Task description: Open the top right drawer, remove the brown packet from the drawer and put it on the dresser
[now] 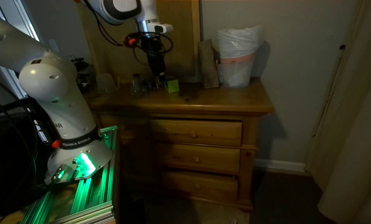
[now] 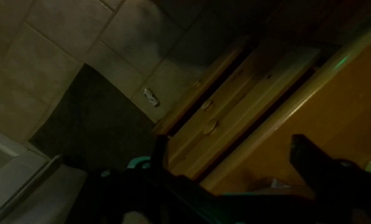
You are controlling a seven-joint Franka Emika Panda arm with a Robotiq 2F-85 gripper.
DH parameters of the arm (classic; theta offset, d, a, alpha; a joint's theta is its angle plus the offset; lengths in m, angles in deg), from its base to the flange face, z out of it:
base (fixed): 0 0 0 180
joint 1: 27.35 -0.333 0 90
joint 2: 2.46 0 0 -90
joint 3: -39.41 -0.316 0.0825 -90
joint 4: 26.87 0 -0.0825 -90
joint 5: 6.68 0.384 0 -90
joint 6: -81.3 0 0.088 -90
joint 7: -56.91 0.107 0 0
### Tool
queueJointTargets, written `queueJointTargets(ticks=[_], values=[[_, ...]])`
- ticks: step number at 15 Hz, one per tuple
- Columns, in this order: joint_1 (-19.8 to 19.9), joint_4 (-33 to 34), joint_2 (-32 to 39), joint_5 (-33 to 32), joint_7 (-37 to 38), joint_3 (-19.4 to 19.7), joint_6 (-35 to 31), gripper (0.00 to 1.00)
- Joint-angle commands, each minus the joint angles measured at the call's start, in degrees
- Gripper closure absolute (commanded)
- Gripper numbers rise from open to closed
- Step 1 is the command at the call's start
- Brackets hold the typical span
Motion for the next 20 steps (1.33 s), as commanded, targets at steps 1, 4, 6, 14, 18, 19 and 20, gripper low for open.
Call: queueJointTargets(ticks=[1, 4, 6, 14, 18, 19, 20], values=[[-1.81, 0.10, 8.02, -0.85, -12.09, 4.61, -3.88, 0.00], [-2.76, 0.08, 13.80, -1.61, -21.06, 6.12, -6.95, 0.00], [-3.27, 0.07, 18.22, -2.75, -25.70, 5.88, -10.43, 0.00], [-2.64, 0.19, 28.23, -8.29, -29.74, 4.61, -21.26, 0.00], [-2.56, 0.38, 29.33, -8.40, -30.27, 4.52, -21.95, 0.00], [-2.56, 0.39, 29.32, -8.42, -30.29, 4.53, -21.96, 0.00], [-1.90, 0.36, 31.37, -7.90, -31.54, 5.54, -24.62, 0.00]])
